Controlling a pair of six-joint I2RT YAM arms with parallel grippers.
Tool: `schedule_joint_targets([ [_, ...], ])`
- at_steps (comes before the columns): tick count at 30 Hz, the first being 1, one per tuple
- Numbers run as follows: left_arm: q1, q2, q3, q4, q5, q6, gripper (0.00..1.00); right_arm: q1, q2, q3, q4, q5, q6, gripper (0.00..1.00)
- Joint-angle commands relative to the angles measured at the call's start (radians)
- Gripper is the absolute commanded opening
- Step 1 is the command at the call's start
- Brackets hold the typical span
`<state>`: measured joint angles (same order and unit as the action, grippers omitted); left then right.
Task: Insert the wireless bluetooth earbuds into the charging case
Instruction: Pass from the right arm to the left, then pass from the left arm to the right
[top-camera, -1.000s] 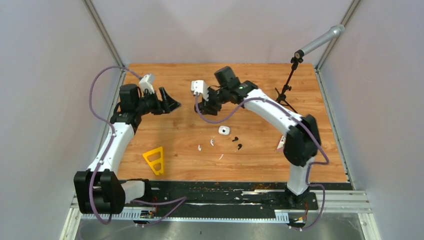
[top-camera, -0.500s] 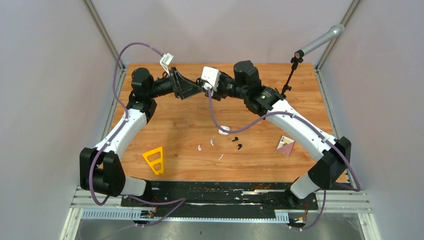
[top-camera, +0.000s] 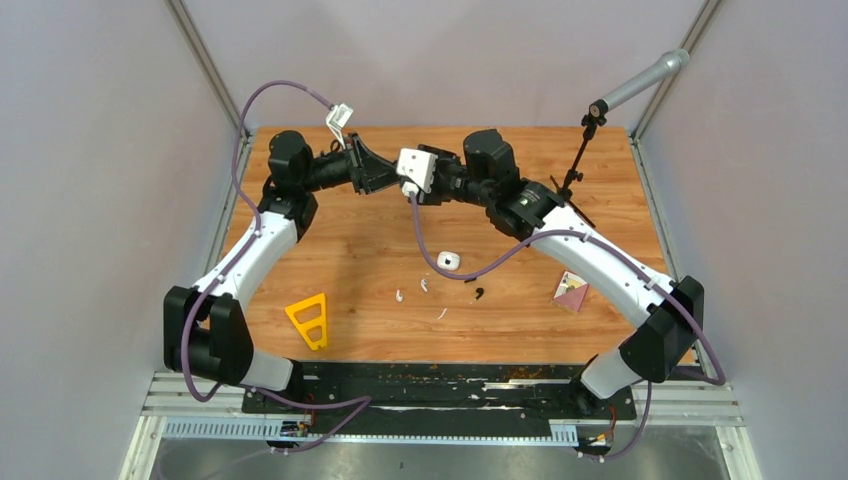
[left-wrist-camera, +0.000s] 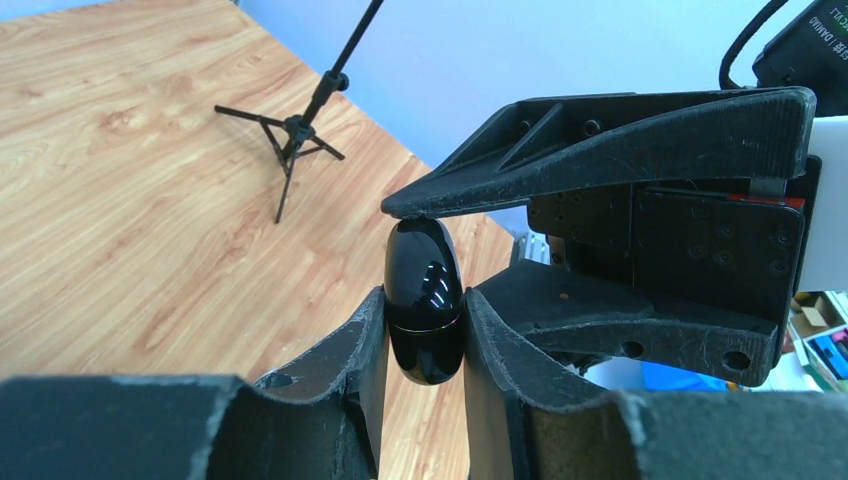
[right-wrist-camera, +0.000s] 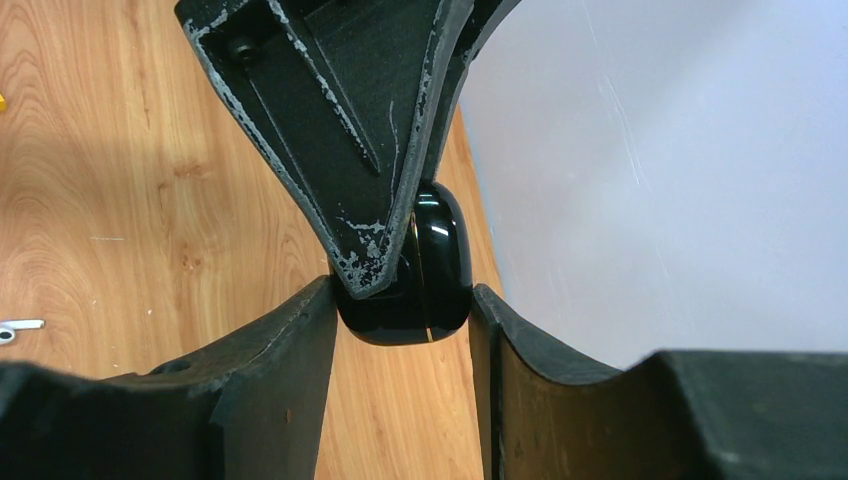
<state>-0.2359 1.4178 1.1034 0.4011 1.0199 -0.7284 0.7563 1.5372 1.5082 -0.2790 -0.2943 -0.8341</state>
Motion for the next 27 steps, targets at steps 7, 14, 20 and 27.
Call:
schedule_joint_targets([
  [7, -0.022, -0.013, 0.018, 0.071, 0.081, 0.039, 0.0, 0.004, -0.044, 0.039, -0.131, -0.099, 0.047, 0.74],
  [14, -0.028, -0.089, -0.048, 0.049, 0.093, 0.26, 0.0, -0.115, -0.014, 0.233, -0.494, -0.357, 0.257, 0.85],
  [20, -0.116, -0.196, -0.159, 0.119, 0.05, 0.54, 0.0, -0.213, 0.135, 0.521, -0.859, -0.54, 0.185, 0.75],
  [27, -0.216, -0.164, -0.155, 0.214, -0.001, 0.532, 0.0, -0.217, 0.225, 0.652, -1.036, -0.614, 0.144, 0.61],
])
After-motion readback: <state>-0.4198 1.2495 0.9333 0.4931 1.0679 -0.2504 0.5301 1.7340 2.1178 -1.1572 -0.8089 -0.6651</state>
